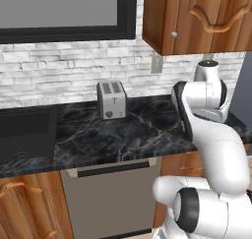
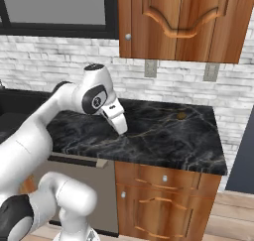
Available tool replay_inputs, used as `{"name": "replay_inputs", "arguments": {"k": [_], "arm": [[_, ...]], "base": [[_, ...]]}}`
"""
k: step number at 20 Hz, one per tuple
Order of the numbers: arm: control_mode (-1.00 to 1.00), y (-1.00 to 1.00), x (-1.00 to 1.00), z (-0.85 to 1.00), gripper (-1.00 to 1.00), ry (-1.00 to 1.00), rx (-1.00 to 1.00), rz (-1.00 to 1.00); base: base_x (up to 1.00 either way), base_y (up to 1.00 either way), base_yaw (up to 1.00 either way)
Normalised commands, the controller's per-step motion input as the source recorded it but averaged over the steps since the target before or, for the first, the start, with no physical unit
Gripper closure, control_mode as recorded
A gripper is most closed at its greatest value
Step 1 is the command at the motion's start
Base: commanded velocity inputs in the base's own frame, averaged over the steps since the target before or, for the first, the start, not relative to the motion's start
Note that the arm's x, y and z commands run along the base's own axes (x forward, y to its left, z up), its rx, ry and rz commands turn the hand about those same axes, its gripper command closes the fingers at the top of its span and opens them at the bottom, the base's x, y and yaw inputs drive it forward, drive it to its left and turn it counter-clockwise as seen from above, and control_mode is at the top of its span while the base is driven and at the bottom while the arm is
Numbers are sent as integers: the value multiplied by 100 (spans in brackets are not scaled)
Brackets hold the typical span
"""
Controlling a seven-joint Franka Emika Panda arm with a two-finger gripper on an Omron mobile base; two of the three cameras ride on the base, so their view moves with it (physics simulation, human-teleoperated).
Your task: Close all open cabinet doors.
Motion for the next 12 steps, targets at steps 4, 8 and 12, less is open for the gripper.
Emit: {"name": "replay_inputs", "arguments": {"k": [4,8,12], "arm": [[-100,12,-100,2,-100,-55,0,1],[-100,4,-76,3,-100,-47,0,0],[-100,5,-27,0,-100,0,0,1]], "base": [[0,0,0],[0,0,0],[0,0,0]]}}
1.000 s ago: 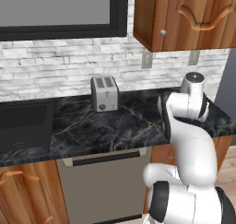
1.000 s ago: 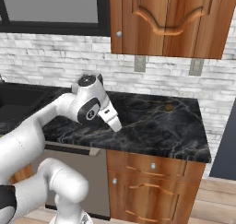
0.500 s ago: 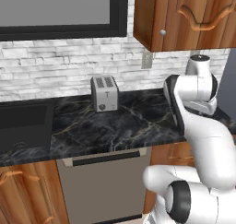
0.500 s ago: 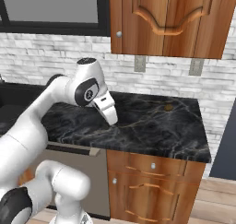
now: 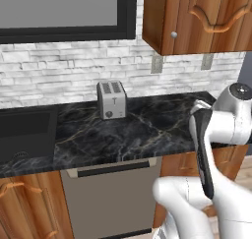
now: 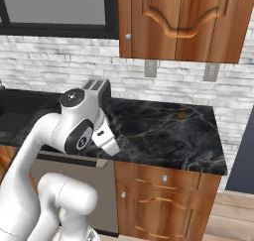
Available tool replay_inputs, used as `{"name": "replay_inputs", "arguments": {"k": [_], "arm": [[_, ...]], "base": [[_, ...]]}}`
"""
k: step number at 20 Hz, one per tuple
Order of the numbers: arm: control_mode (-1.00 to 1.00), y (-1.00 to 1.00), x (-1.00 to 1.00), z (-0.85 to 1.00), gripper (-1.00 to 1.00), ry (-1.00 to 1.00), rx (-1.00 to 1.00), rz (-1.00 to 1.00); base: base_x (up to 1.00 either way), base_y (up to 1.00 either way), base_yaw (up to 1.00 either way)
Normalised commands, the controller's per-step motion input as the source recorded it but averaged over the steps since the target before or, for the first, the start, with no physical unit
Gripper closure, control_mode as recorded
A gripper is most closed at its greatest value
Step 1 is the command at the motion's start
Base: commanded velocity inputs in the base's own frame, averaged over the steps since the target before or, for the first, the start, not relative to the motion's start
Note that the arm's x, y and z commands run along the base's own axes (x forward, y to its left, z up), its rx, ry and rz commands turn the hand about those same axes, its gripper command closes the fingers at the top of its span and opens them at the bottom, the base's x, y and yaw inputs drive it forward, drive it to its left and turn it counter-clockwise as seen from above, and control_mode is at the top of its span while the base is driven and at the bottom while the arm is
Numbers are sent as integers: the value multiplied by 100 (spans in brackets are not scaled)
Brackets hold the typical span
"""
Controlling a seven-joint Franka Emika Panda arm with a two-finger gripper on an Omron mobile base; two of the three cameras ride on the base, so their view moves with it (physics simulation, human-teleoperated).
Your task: Close all open cabinet doors.
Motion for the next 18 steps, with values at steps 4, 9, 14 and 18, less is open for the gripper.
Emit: {"name": "replay_inputs", "arguments": {"k": [4,9,14,18], "arm": [[-100,73,-99,-15,-100,0,0,25],[-100,84,-66,-25,-100,0,0,61],[-100,34,20,-5,-100,-2,0,27],[-100,-1,97,0,-100,-14,0,0]], "base": [[0,0,0],[0,0,0],[0,0,0],[0,0,0]]}}
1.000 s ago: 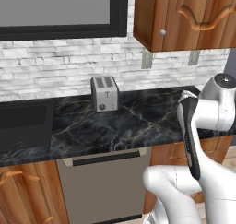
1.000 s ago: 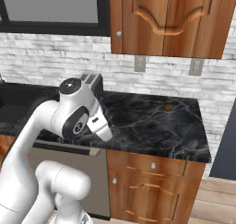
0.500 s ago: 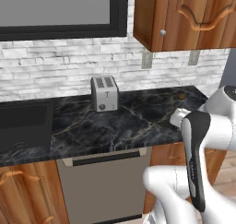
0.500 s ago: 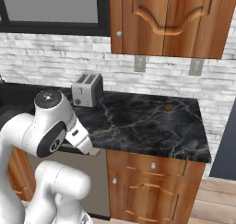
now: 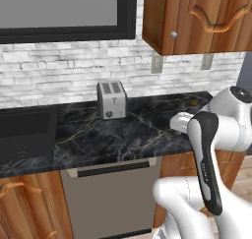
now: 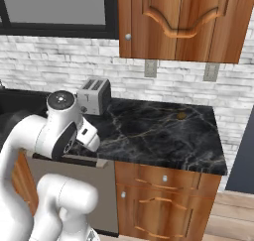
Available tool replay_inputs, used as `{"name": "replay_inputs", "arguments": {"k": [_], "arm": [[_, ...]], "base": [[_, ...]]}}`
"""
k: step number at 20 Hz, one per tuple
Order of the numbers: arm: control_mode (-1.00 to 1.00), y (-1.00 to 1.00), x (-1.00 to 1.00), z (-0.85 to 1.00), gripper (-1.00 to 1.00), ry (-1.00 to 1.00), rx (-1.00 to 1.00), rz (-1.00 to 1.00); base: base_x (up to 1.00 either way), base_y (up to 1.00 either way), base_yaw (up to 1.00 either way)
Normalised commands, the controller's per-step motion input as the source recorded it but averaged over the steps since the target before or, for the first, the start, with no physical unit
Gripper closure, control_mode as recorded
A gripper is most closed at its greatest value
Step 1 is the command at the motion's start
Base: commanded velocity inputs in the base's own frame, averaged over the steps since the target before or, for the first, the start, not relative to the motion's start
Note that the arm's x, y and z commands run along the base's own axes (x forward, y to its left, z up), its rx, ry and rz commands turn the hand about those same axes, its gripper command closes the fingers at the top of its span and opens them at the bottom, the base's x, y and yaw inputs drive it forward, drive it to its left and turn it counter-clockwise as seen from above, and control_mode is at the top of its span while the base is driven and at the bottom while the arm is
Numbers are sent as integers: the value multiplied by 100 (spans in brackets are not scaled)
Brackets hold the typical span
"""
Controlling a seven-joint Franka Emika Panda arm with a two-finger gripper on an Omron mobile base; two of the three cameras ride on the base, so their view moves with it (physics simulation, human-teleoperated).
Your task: Close all open cabinet doors.
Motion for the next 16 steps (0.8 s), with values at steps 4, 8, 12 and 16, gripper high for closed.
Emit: {"name": "replay_inputs", "arguments": {"k": [4,8,12,16], "arm": [[-100,-16,100,0,-100,-3,0,0],[-100,0,54,-1,-100,0,0,-1],[-100,0,9,0,-100,0,0,0],[100,19,-26,-16,-100,2,0,32]], "base": [[0,0,0],[0,0,0],[0,0,0],[-6,14,19]]}}
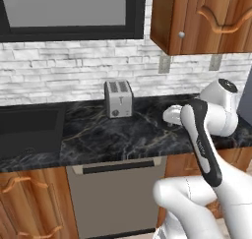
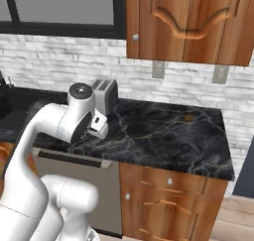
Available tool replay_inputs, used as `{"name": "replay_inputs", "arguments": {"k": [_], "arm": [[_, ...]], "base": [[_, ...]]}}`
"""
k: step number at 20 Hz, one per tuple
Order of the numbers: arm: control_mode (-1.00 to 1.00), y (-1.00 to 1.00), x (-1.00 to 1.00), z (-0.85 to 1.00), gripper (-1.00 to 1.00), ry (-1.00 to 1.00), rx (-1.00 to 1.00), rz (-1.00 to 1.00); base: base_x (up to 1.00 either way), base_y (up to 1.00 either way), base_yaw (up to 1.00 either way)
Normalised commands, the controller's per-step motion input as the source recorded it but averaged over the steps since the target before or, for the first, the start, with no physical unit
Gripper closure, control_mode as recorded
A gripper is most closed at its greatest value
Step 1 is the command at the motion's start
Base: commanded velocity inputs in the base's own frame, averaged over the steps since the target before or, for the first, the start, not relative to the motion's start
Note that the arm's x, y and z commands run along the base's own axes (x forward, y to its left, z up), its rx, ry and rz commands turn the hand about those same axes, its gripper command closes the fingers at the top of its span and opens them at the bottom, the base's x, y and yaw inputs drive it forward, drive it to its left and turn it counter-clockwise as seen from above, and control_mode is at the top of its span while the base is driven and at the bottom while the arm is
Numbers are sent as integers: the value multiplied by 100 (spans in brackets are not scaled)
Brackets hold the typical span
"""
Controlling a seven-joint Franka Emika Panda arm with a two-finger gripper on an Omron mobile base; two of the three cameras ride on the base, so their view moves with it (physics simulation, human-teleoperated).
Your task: Close all open cabinet doors.
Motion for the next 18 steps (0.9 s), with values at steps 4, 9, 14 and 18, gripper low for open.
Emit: {"name": "replay_inputs", "arguments": {"k": [4,9,14,18], "arm": [[100,0,0,0,-100,0,0,0],[100,0,0,0,-100,0,0,0],[100,0,0,0,-100,0,0,0],[100,0,0,0,-100,0,0,0]], "base": [[-3,50,87],[0,32,91],[0,22,93],[29,4,81]]}}
